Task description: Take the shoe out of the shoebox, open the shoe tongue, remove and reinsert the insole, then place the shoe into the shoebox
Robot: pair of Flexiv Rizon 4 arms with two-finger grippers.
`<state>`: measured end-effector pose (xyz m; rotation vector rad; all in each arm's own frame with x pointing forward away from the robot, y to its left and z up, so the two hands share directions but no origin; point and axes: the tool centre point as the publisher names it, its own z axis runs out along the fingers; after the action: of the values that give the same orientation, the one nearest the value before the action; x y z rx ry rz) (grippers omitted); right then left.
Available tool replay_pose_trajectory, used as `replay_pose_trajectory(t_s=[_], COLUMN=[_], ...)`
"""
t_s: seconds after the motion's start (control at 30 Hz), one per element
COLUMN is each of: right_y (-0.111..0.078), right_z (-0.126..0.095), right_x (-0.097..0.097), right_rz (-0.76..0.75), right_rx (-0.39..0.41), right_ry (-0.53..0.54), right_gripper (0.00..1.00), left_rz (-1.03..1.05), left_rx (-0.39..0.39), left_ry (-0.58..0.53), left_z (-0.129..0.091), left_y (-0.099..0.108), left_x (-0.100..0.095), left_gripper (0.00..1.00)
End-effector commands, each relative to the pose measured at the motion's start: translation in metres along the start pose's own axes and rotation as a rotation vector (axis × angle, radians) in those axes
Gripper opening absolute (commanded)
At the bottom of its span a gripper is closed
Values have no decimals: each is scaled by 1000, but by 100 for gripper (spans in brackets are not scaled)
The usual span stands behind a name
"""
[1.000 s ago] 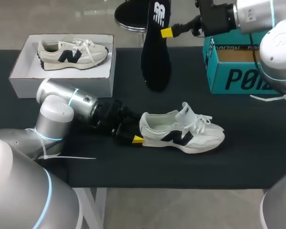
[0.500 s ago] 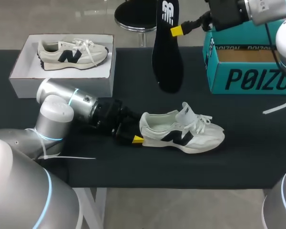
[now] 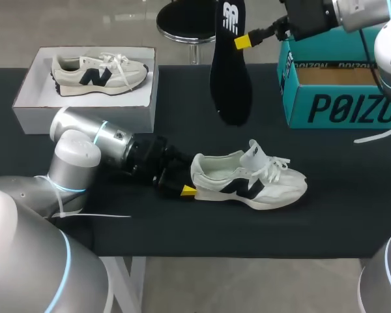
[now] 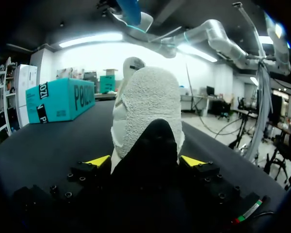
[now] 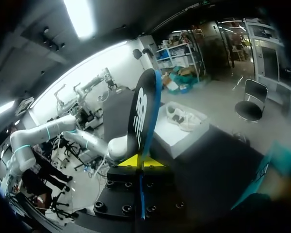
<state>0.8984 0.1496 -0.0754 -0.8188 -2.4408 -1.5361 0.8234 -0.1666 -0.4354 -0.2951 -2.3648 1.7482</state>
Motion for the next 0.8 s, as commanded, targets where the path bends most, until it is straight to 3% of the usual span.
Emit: replay_pose_trajectory(t_s=[0.03, 0.4, 0.43, 0.47, 0.5, 0.67, 0.8], right_y=[2, 2, 2, 2, 2, 2, 2], right_z=[2, 2, 2, 2, 2, 2, 2], right_x=[-1, -1, -1, -1, -1, -1, -1], right_rz=[2, 2, 2, 2, 2, 2, 2], right_rx=[6, 6, 6, 6, 6, 6, 6], right_ry=[-1, -1, -1, -1, -1, -1, -1], right_gripper=[0, 0, 0, 0, 0, 0, 0], left_rz=[0, -8, -9, -15, -19, -30, -37], left_rx=[-2, -20, -28, -31, -41, -128, -241], left_ry=[-2, 6, 14, 14, 8, -12, -24], left_z=[2, 3, 4, 5, 5, 5, -2], left_y=[2, 2, 2, 2, 2, 2, 2], left_x=[0, 0, 0, 1, 1, 0, -1], left_gripper=[0, 0, 10, 59, 100, 100, 100])
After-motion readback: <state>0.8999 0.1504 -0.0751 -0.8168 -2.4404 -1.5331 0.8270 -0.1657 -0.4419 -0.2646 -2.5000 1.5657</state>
